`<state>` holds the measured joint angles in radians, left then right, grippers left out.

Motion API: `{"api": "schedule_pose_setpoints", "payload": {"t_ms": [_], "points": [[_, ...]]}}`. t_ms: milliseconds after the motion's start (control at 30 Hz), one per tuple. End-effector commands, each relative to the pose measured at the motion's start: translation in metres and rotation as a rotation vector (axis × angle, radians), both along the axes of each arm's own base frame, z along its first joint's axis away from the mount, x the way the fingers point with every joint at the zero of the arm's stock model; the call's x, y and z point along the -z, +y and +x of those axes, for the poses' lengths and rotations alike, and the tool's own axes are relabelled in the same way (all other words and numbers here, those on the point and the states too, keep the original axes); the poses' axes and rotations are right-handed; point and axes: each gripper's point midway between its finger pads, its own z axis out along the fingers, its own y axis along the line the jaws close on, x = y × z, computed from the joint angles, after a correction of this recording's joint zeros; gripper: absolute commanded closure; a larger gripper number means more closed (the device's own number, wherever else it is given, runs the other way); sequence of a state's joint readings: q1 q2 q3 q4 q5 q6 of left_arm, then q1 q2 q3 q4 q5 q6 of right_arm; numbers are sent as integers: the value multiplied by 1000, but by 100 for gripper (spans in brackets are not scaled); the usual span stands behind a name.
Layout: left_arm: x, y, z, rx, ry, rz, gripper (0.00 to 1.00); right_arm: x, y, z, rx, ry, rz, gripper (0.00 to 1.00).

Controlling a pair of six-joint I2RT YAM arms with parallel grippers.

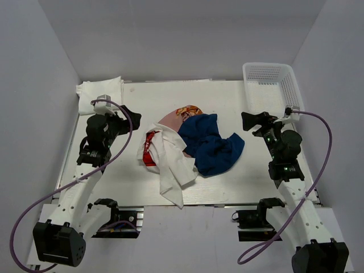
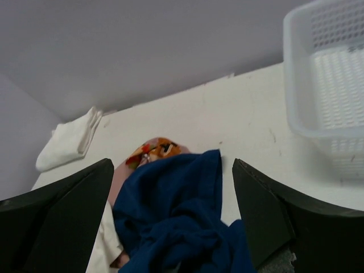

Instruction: Fold and stack the t-shirts

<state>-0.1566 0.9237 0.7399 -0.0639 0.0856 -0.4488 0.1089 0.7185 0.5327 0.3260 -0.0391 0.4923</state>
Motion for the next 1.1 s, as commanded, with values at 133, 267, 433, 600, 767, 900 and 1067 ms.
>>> {"api": "schedule_pose_setpoints", "payload": {"t_ms": [133, 267, 433, 600, 767, 900, 1067], "points": [[-4, 10, -12, -61, -4, -18, 1, 3, -12, -1, 85, 8, 143, 10], [0, 15, -11, -97, -15, -37, 1, 29, 6, 0, -34, 74, -52, 10], [15, 8, -9, -55, 51, -19, 1, 32, 45, 11, -230, 182, -146, 10], [37, 4, -8, -36, 76, -18, 1, 62, 111, -3, -443, 278, -178, 10], [50, 4, -5, -38, 117, -11, 1, 127, 143, -5, -459, 475, -274, 10], [54, 8, -7, -59, 143, 0, 1, 174, 142, -3, -371, 603, -410, 10], [57, 12, -12, -77, 143, 5, 1, 246, 156, -31, -437, 839, -501, 10]]}}
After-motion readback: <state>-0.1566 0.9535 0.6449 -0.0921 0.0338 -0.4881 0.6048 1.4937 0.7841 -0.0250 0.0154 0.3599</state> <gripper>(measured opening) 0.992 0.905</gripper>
